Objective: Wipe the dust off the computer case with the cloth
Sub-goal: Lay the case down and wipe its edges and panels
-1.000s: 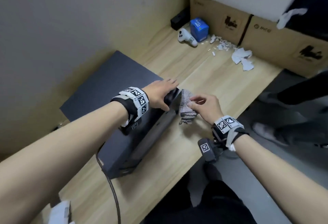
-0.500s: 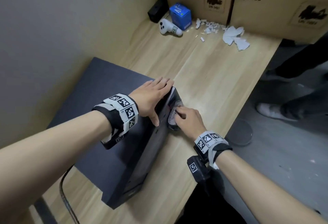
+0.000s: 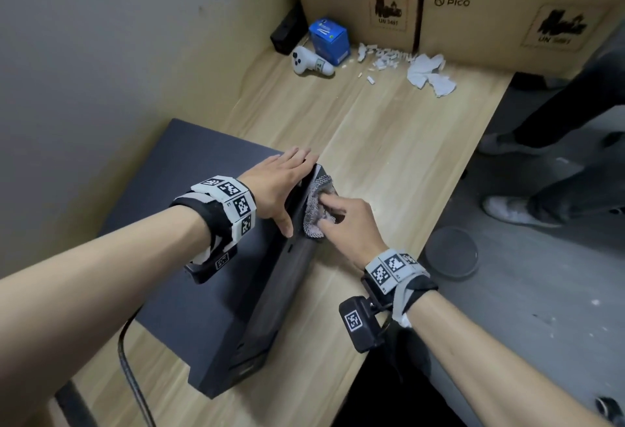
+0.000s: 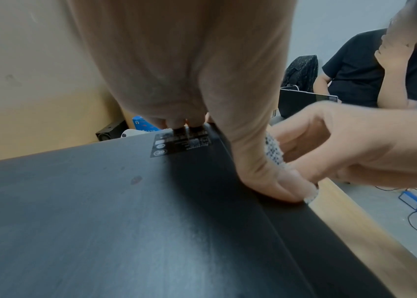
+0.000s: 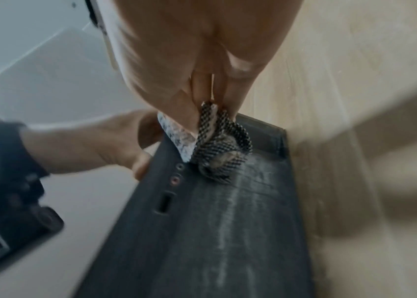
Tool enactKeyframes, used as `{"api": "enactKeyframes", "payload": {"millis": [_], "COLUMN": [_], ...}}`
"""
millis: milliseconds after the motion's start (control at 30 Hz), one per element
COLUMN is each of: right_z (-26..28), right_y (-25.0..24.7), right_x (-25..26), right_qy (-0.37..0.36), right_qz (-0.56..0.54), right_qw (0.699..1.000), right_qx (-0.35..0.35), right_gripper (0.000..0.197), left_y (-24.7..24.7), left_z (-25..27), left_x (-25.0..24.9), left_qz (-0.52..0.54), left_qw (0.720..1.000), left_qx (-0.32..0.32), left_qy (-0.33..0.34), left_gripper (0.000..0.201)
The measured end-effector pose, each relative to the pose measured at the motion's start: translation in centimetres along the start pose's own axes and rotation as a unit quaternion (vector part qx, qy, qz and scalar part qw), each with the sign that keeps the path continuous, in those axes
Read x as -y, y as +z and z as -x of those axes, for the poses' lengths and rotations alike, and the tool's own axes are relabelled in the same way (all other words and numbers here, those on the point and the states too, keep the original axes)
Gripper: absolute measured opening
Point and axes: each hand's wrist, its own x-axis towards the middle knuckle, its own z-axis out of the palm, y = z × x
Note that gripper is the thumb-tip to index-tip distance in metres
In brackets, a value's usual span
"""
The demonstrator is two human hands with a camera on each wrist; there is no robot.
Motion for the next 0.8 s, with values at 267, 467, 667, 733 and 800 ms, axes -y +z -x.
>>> {"api": "enactKeyframes", "payload": {"millis": [267, 467, 667, 733, 800], "right_z": [-0.2, -2.9, -4.7, -4.9, -5.0], "right_y": [1.2, -2.7, -0.6, 0.4, 0.7], "right_x": [-4.1, -3.7, -4.2, -4.0, -3.9], "right_qy": [0.078, 0.146, 0.223, 0.235, 0.227], "right_qz": [0.155, -0.076, -0.05, -0.006, 0.004], "right_qw": [0.981, 0.986, 0.973, 0.972, 0.972], "right_qx": [0.093, -0.003, 0.018, -0.026, -0.053], "right_gripper": [0.03, 0.022, 0.006, 0.012, 0.023], "left_y": [-0.2, -0.5, -0.5, -0.4, -0.2], "left_z": [0.2, 0.4, 0.4, 0.2, 0.0], "left_x": [-0.1, -0.5, -0.4, -0.3, -0.2], "left_qz": [-0.001, -0.025, -0.026, -0.027, -0.023], "left_qw": [1.0, 1.0, 1.0, 1.0, 1.0], "left_qx": [0.007, 0.005, -0.004, 0.0, 0.005], "left_qy": [-0.005, -0.001, 0.001, -0.002, -0.005], "left_gripper": [0.151, 0.15, 0.149, 0.15, 0.152]}}
